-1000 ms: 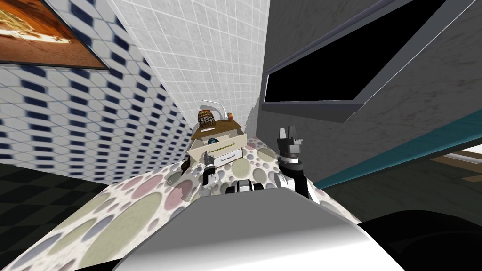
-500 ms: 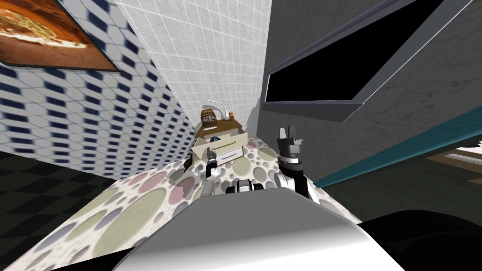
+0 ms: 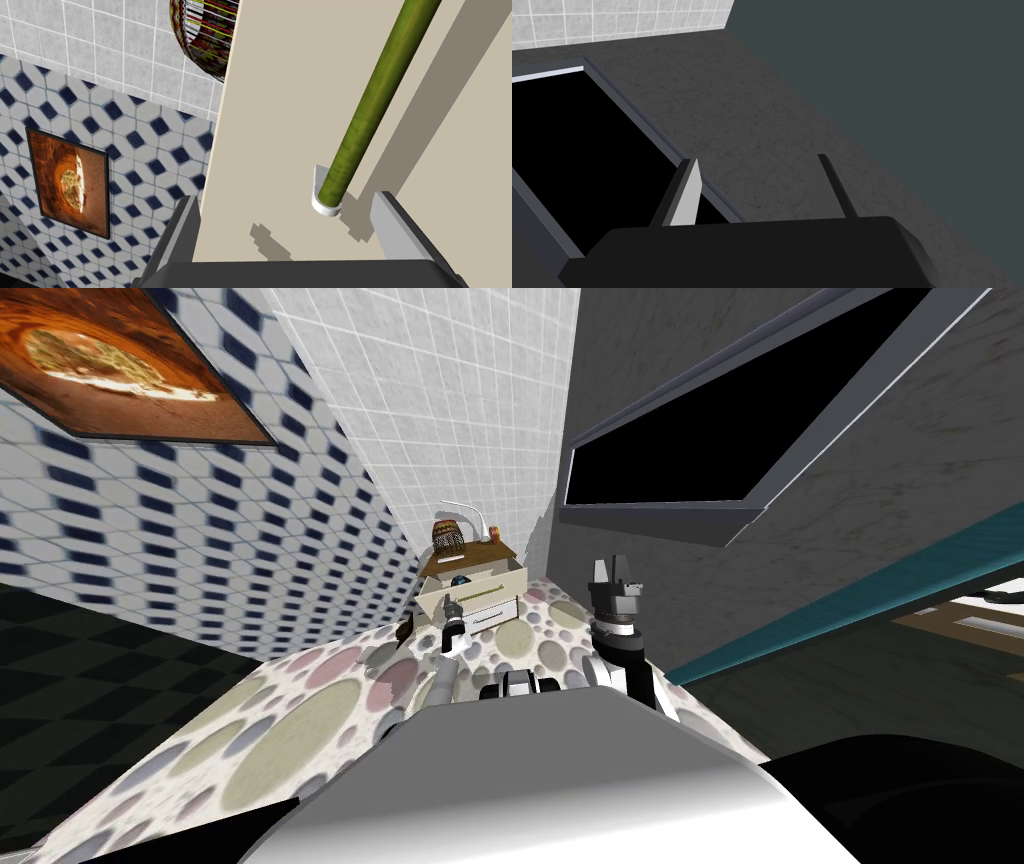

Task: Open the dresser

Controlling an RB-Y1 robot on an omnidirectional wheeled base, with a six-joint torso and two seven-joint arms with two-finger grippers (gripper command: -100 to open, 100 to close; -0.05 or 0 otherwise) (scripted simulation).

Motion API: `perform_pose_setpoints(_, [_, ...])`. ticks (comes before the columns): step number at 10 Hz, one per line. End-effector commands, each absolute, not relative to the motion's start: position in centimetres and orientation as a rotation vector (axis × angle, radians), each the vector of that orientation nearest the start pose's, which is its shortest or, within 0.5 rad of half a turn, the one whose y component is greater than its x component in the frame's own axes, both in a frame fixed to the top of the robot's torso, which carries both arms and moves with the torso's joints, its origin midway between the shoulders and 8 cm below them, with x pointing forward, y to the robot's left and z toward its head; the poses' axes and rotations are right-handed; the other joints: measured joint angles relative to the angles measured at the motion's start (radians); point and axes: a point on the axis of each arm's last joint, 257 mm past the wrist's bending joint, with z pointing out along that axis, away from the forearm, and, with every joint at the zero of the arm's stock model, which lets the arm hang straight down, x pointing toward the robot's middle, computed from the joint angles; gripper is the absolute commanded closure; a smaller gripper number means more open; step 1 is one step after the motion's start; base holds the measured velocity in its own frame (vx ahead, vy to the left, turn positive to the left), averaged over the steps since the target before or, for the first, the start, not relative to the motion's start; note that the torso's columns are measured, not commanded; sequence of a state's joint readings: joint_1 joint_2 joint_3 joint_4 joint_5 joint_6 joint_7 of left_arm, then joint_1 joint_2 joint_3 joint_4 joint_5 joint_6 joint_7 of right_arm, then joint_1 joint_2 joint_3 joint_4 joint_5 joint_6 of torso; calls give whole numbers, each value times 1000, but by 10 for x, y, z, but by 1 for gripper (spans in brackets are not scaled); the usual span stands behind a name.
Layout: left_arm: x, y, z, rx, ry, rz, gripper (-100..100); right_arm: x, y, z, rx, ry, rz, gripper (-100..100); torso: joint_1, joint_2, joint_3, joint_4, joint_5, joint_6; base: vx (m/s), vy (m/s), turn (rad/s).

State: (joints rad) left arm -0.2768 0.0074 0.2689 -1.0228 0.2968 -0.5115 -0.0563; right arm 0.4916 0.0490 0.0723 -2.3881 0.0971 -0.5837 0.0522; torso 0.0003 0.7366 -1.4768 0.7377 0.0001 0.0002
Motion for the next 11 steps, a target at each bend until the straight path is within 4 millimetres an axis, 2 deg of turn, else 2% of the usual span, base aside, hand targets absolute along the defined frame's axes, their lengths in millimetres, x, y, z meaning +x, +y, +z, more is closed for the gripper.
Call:
perform_pose_setpoints(1, [598,325,-228,-1342,717,-1265,-100,307,-243,88,465,494,1300,0,0,3,1,0,0,0,-96,23,41])
perform_pose_setpoints(2, [606,320,-214,-1323,707,-1286,-100,307,-243,88,465,494,1300,0,0,3,2,1,0,0,-41,12,-8])
perform_pose_setpoints(4, [606,320,-214,-1323,707,-1286,-100,307,-243,88,465,494,1300,0,-1,-2,-1,-1,0,0,5,-3,3])
perform_pose_setpoints(5, [618,316,-216,-1337,726,-1272,-100,307,-243,88,465,494,1300,0,-2,-1,-1,0,-1,0,-71,13,65])
perform_pose_setpoints(7, [629,307,-199,-1319,720,-1297,-100,307,-243,88,465,494,1300,0,0,5,3,2,0,0,-68,11,21])
perform_pose_setpoints(8, [623,310,-209,-1330,726,-1287,-100,307,-243,88,465,494,1300,0,-1,3,2,3,-1,0,-14,2,-5])
perform_pose_setpoints(9, [623,309,-210,-1332,728,-1287,0,307,-243,88,465,494,1300,0,-2,2,1,2,-2,-1,0,0,0])
perform_pose_setpoints(11, [623,309,-212,-1336,731,-1285,0,307,-243,88,465,494,1300,0,-1,2,1,1,-1,0,0,0,0])
